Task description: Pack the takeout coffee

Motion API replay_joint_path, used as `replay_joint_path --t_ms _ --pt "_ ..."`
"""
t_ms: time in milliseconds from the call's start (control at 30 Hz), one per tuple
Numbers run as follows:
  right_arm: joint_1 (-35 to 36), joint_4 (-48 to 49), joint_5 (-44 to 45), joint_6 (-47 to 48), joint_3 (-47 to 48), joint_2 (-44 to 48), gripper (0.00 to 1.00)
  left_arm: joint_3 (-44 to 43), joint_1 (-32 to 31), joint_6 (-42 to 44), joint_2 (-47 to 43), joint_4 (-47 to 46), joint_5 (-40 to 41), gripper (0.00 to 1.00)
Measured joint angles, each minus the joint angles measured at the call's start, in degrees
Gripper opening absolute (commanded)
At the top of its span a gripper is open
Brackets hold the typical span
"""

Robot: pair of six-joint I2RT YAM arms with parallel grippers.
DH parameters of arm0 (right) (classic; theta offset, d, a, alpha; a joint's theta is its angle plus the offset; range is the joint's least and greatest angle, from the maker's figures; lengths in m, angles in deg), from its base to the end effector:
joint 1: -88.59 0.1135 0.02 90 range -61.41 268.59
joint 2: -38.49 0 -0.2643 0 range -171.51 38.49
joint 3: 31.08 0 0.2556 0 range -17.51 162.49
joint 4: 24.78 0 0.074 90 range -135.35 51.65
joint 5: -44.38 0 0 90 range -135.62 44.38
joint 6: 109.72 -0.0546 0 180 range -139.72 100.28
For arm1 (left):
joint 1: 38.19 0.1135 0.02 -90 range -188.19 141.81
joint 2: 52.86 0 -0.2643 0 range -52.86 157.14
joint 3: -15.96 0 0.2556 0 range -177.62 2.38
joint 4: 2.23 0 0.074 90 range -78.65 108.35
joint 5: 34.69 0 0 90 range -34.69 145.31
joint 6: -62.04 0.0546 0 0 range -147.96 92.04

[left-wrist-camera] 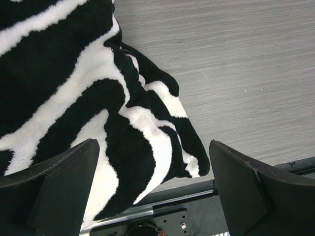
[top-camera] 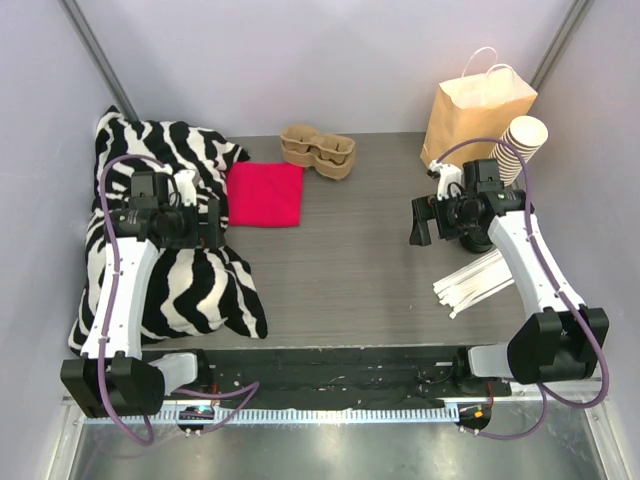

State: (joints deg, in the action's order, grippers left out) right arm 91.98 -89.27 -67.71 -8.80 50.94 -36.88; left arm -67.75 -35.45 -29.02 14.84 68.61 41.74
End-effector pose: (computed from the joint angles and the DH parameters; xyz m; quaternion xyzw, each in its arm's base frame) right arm 0.2718 0.0367 0.2934 -0.1701 0.9291 0.1658 0.2833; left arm 0.2389 -0.0014 0.3247 0.0043 0.9473 -0.1082 0.3016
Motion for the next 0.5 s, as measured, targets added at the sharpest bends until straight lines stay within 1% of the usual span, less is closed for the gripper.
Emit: replay_joint_path --t_ms 100,167,300,400,500 --pt "0.15 -1.05 3.28 1.68 3.43 -2.58 1.00 -1.33 0.02 0.07 0.09 0.31 -0.04 1.00" --pt "0.13 -1.62 4.07 2.27 5.09 -3.28 1.00 -2.49 0.02 0.52 0.35 0.57 -0.57 1.00" --pt "-0.90 -2.95 4.57 3.87 12.41 -4.96 1.00 -3.78 0.00 2.01 0.81 0.76 -2.49 1.00" --pt "-3.43 -3.54 4.42 4.66 18.67 -5.62 1.00 -3.93 0.00 3.10 0.79 0.90 -3.91 1.00" --pt "-8.57 -3.80 4.35 5.40 25.68 -6.62 1.00 -4.17 0.00 4.52 0.66 1.11 -5.40 1.00"
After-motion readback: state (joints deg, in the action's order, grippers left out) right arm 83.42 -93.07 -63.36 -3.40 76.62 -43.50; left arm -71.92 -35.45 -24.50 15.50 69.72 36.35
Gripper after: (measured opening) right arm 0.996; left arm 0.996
